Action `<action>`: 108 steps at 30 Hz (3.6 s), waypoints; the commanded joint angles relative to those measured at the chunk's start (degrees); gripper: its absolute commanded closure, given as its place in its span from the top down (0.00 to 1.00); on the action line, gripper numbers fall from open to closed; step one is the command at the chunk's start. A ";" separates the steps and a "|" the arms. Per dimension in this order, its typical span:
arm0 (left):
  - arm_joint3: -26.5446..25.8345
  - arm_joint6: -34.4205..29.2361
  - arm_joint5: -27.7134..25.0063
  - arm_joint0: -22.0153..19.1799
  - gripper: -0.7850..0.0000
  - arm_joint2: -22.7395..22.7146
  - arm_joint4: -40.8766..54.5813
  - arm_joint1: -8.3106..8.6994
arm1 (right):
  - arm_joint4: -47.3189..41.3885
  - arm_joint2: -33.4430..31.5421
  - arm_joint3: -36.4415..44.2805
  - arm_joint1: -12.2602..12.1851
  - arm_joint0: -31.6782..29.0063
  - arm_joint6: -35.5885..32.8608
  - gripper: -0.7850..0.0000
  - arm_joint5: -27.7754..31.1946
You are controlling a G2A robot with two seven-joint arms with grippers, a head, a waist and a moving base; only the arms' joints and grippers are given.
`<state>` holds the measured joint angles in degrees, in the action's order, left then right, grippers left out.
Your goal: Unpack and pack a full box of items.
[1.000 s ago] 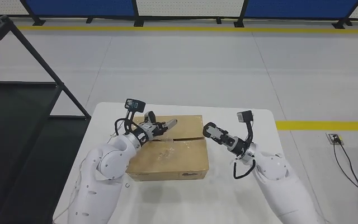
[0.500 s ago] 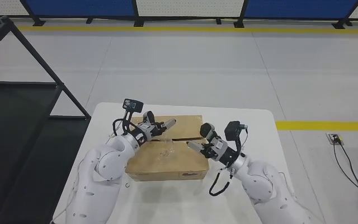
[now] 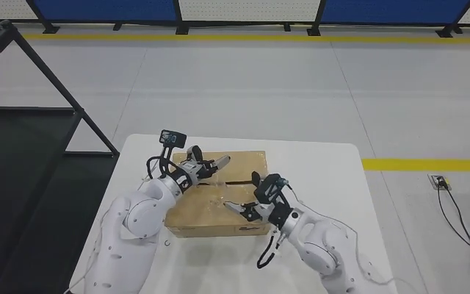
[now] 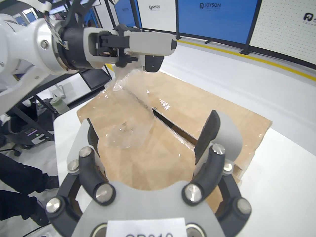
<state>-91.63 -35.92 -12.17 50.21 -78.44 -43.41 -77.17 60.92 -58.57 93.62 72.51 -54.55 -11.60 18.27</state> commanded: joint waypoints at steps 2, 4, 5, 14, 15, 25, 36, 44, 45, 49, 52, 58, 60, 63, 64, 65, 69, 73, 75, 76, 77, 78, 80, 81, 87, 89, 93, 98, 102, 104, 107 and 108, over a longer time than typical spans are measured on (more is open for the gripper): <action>-0.22 -0.11 0.04 0.09 1.00 0.07 0.09 0.16 | 1.01 1.33 -0.73 0.43 0.84 0.14 0.46 -1.30; -0.38 0.00 0.08 0.16 1.00 0.10 0.11 0.25 | 1.87 1.99 -1.22 0.67 1.39 -0.23 0.33 -2.21; -0.44 0.04 0.11 0.20 1.00 0.13 0.14 0.30 | 2.19 2.30 -1.41 0.79 1.61 -0.50 0.29 -2.58; -0.86 0.20 0.47 0.39 1.00 0.43 0.43 0.69 | 2.85 3.03 -2.14 1.43 2.40 -1.30 0.00 -3.43; -0.90 0.26 0.46 0.42 1.00 0.46 0.57 0.73 | 2.91 2.99 -2.14 1.46 2.37 -1.27 0.00 -3.39; -1.64 0.77 0.78 0.64 1.00 -0.02 0.88 1.23 | 3.39 2.00 -1.13 1.65 1.71 -1.21 0.00 -3.18; -2.10 1.97 1.02 0.86 1.00 -0.79 2.50 1.72 | 3.25 1.16 -1.59 1.91 1.65 -1.90 0.00 -2.78; -3.10 4.69 1.61 0.91 1.00 -3.13 5.28 2.11 | 3.41 0.64 -1.53 2.10 1.57 -1.85 0.00 -2.73; -3.56 5.11 1.55 1.11 1.00 -3.84 5.89 2.20 | 3.39 0.53 -1.40 2.13 1.52 -1.70 0.00 -2.78; -5.68 6.09 0.88 3.45 1.00 -7.58 8.46 2.74 | 3.93 0.08 -0.89 2.20 1.18 -0.14 0.00 -3.19; -6.60 5.02 -0.13 5.72 1.00 -10.64 11.19 3.24 | 5.04 -0.19 -0.73 2.27 0.96 1.76 0.00 -3.72; -7.33 3.23 -2.55 9.77 1.00 -13.41 12.15 4.06 | 7.92 0.33 -1.51 2.65 1.43 5.07 0.00 -5.38; -7.23 2.93 -3.18 10.56 1.00 -13.49 12.34 4.23 | 8.90 0.70 -1.86 2.85 1.68 6.08 0.00 -6.31; -7.38 2.36 -4.46 11.87 1.00 -13.92 14.09 4.48 | 10.14 1.18 -2.23 3.13 1.94 7.76 0.00 -7.43; -7.38 2.18 -4.72 12.24 1.00 -14.21 14.84 4.57 | 10.65 1.35 -2.35 3.22 1.97 8.33 0.00 -7.84; -7.40 1.94 -5.00 12.58 1.00 -14.48 15.32 4.67 | 11.24 1.43 -2.44 3.31 2.00 8.95 0.00 -8.52; -6.77 1.58 -5.21 13.20 1.00 -15.13 16.84 5.00 | 13.30 1.97 -3.06 3.67 2.19 11.02 0.00 -10.28; -5.63 1.25 -5.43 13.14 1.00 -14.94 16.94 5.30 | 14.80 2.50 -3.77 4.04 2.40 13.21 0.00 -11.40; -5.27 1.27 -5.37 13.18 1.00 -14.75 17.22 5.41 | 15.00 2.71 -4.12 4.23 2.46 13.78 0.35 -11.71; -5.13 1.26 -5.48 13.20 1.00 -14.63 17.26 5.47 | 15.06 2.75 -4.32 4.33 2.56 13.89 0.72 -11.93; -4.91 1.30 -5.57 13.22 1.00 -14.52 17.34 5.53 | 15.10 2.80 -4.50 4.43 2.66 13.93 1.00 -12.20; -4.71 1.41 -5.56 13.24 1.00 -14.41 17.36 5.58 | 15.11 2.87 -4.69 4.52 2.75 13.89 1.00 -12.32; -4.45 1.58 -5.69 13.31 1.00 -14.11 17.34 5.68 | 15.06 2.95 -4.92 4.70 2.92 13.86 1.00 -12.39; -4.35 1.66 -5.67 13.33 1.00 -14.02 17.42 5.73 | 15.02 2.92 -4.98 4.77 2.95 14.07 1.00 -12.48; -4.20 2.06 -5.57 13.39 1.00 -13.69 17.90 6.06 | 15.38 2.52 -4.94 5.10 2.67 15.38 1.00 -12.88; -4.24 2.16 -5.64 13.45 1.00 -13.57 18.06 6.17 | 15.89 2.38 -4.74 5.17 2.42 15.74 1.00 -13.12; -4.50 2.38 -5.66 13.67 1.00 -13.34 18.33 6.39 | 16.50 1.99 -4.23 5.27 1.71 16.48 1.00 -13.39; -4.87 2.88 -5.59 13.97 1.00 -13.05 18.57 6.63 | 14.07 0.18 -3.37 5.32 0.34 18.57 1.00 -12.97; -5.44 3.51 -5.57 14.53 1.00 -13.02 19.01 6.82 | 2.98 -3.13 -1.79 5.13 -1.09 16.49 1.00 -6.18; -5.80 3.72 -5.70 15.01 1.00 -13.03 19.15 6.92 | -8.00 -5.27 -1.66 4.92 -1.27 8.27 1.00 -1.22; -6.09 3.93 -5.86 15.47 1.00 -13.02 19.32 7.08 | -23.66 -8.80 -1.46 4.53 0.90 -7.96 1.00 0.01; -6.16 4.06 -5.92 15.55 1.00 -12.99 19.29 7.13 | -26.43 -10.08 -0.91 4.34 2.08 -12.11 1.00 -0.37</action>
<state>-97.74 -31.98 -18.03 65.68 -91.47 -24.10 -70.10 40.65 -67.31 92.27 77.03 -53.74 -15.44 18.63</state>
